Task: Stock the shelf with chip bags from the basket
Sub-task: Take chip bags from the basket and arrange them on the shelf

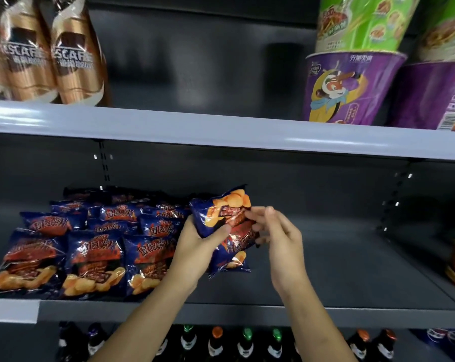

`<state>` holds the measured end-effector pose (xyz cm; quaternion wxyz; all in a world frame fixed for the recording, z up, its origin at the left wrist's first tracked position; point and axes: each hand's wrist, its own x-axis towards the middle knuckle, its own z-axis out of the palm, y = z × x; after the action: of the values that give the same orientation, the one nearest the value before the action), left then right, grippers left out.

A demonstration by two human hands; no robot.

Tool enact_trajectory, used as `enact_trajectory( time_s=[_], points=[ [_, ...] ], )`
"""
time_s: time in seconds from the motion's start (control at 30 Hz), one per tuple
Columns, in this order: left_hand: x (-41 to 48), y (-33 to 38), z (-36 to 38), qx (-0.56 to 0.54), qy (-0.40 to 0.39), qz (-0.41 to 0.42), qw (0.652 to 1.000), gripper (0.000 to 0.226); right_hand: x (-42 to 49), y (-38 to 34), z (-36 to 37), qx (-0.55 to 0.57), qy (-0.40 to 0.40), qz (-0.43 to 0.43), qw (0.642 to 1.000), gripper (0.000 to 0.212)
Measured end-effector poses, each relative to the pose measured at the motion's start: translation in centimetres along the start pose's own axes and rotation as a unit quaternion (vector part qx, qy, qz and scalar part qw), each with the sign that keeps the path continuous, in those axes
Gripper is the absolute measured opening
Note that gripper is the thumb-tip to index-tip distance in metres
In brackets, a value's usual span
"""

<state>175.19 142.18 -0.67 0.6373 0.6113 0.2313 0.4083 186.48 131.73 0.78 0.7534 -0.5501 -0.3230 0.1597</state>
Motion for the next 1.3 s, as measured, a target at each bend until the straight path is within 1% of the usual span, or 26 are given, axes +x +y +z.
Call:
enact_trajectory(
  time_s=[0.07,0.2,0.27,0.37,0.5,0.57,0.63,0.7,0.73,0.8,0.87,0.93,1.0,1.07,1.13,1.2,1.23,1.27,1.3],
  points=[
    [0.1,0.0,-0.3,-0.044,-0.013,-0.026,0.999,0.042,0.3,0.2,-0.6,0.005,0.012,0.016,1.0,0.017],
    [0.0,-0.4,-0.6,-0.052,-0.057,-0.055,0.995,0.039,0.2,1.3,-0.9,-0.011,-0.009,0.078,0.997,0.032],
    [0.0,-0.9,-0.7,-0.05,-0.066,-0.062,0.995,0.04,0.0,1.8,-0.8,0.003,-0.001,0.098,0.995,0.032],
    [0.1,-1.6,-1.1,-0.044,-0.068,-0.074,0.994,0.039,-0.3,2.3,-0.6,0.014,0.007,0.105,0.994,0.03],
    [0.2,-2.3,-1.6,-0.014,-0.057,-0.064,0.996,0.039,-0.4,2.8,-0.5,0.029,0.01,0.113,0.993,0.028],
    [0.1,-2.3,-1.6,-0.005,-0.05,-0.053,0.997,0.042,-0.2,3.4,-0.5,0.037,0.028,0.114,0.992,0.029],
    [-0.1,-2.3,-1.6,-0.015,-0.04,-0.048,0.998,0.053,0.2,4.1,-0.5,0.085,0.062,0.131,0.986,0.031],
    [-0.3,-2.6,-1.9,-0.05,-0.028,-0.054,0.997,0.065,0.5,4.4,-0.8,0.167,0.09,0.162,0.968,0.03],
    [-0.5,-2.8,-2.0,-0.063,-0.027,-0.058,0.996,0.067,0.6,4.5,-0.9,0.204,0.097,0.176,0.958,0.029],
    [-0.9,-3.3,-1.9,-0.057,-0.051,-0.059,0.995,0.057,0.6,4.6,-1.0,0.246,0.096,0.198,0.944,0.026],
    [-1.5,-3.6,-1.1,-0.023,-0.088,-0.056,0.994,0.047,0.4,4.8,-0.7,0.27,0.074,0.212,0.936,0.03],
    [-1.5,-3.6,-0.2,-0.023,-0.087,-0.055,0.994,0.046,-0.1,5.0,-0.5,0.28,0.04,0.231,0.931,0.034],
    [-1.2,-3.2,0.2,-0.029,-0.055,-0.043,0.997,0.037,-0.3,5.2,-0.6,0.249,0.009,0.249,0.936,0.03],
    [-0.7,-2.8,0.1,-0.028,-0.033,-0.035,0.998,0.029,-0.3,5.3,-1.1,0.195,-0.005,0.25,0.948,0.027],
    [-0.2,-2.5,-0.1,-0.006,-0.023,-0.033,0.999,0.022,-0.1,5.4,-1.5,0.163,0.02,0.238,0.957,0.033],
    [0.2,-2.0,-0.4,0.029,-0.027,-0.032,0.999,0.021,0.3,5.3,-2.0,0.141,0.073,0.192,0.969,0.051],
    [0.4,-2.0,-0.6,0.048,-0.043,-0.032,0.997,0.021,0.4,5.0,-2.4,0.113,0.085,0.157,0.977,0.059],
    [0.6,-1.9,-0.8,0.065,-0.059,-0.033,0.996,0.022,0.5,4.6,-2.6,0.075,0.079,0.119,0.987,0.062],
    [0.7,-1.9,-0.9,0.082,-0.074,-0.032,0.993,0.024,0.5,4.3,-2.8,0.033,0.059,0.089,0.994,0.06]
  ],
)
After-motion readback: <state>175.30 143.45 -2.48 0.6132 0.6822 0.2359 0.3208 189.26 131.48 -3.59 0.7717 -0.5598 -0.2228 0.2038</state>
